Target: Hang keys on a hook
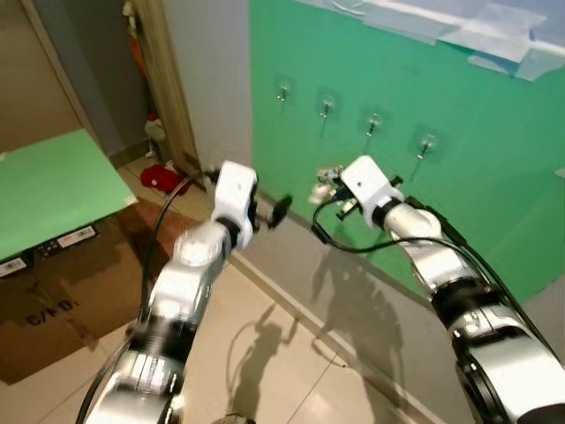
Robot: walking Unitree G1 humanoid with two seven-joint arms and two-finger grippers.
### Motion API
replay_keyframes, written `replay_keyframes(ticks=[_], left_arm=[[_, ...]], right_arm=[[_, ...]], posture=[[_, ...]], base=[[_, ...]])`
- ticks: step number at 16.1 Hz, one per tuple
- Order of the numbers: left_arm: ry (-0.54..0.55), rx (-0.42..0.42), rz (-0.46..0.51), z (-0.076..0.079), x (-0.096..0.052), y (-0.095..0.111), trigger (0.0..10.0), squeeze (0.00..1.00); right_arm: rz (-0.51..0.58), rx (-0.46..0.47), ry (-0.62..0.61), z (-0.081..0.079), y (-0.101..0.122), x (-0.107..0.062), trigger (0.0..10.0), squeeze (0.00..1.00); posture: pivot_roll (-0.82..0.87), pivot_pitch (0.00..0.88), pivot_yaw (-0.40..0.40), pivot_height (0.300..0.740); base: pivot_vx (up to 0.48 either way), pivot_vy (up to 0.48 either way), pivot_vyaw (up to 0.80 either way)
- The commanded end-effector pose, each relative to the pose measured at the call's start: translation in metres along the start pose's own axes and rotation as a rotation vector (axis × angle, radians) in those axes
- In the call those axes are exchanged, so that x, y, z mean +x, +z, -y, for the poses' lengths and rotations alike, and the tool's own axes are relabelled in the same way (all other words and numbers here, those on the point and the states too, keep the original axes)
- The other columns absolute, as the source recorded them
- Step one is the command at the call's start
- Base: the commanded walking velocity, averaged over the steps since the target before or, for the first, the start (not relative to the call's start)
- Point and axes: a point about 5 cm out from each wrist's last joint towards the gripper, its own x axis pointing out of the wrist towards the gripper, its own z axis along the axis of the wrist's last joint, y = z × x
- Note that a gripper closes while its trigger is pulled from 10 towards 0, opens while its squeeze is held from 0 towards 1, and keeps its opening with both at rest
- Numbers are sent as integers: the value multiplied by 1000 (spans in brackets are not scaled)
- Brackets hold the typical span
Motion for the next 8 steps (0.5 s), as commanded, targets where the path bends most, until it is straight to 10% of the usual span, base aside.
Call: replay_keyframes(ticks=[1, 4, 8], left_arm=[[-38, 63, 51, 10, -1, 10, 10000, 0], [-98, 111, 50, 35, -16, 5, 10000, 0], [-63, 120, 60, 29, -21, 10, 10000, 0]], right_arm=[[27, -45, -6, 3, 7, 3, 0, 0], [55, -118, 12, 8, 19, 10, 0, 0], [79, -249, 37, 17, 29, 14, 0, 0]], posture=[[3, 0, -14, 740], [20, 0, -26, 740], [32, 0, -30, 740]], base=[[0, 0, 0], [0, 0, 0], [0, 0, 0]])
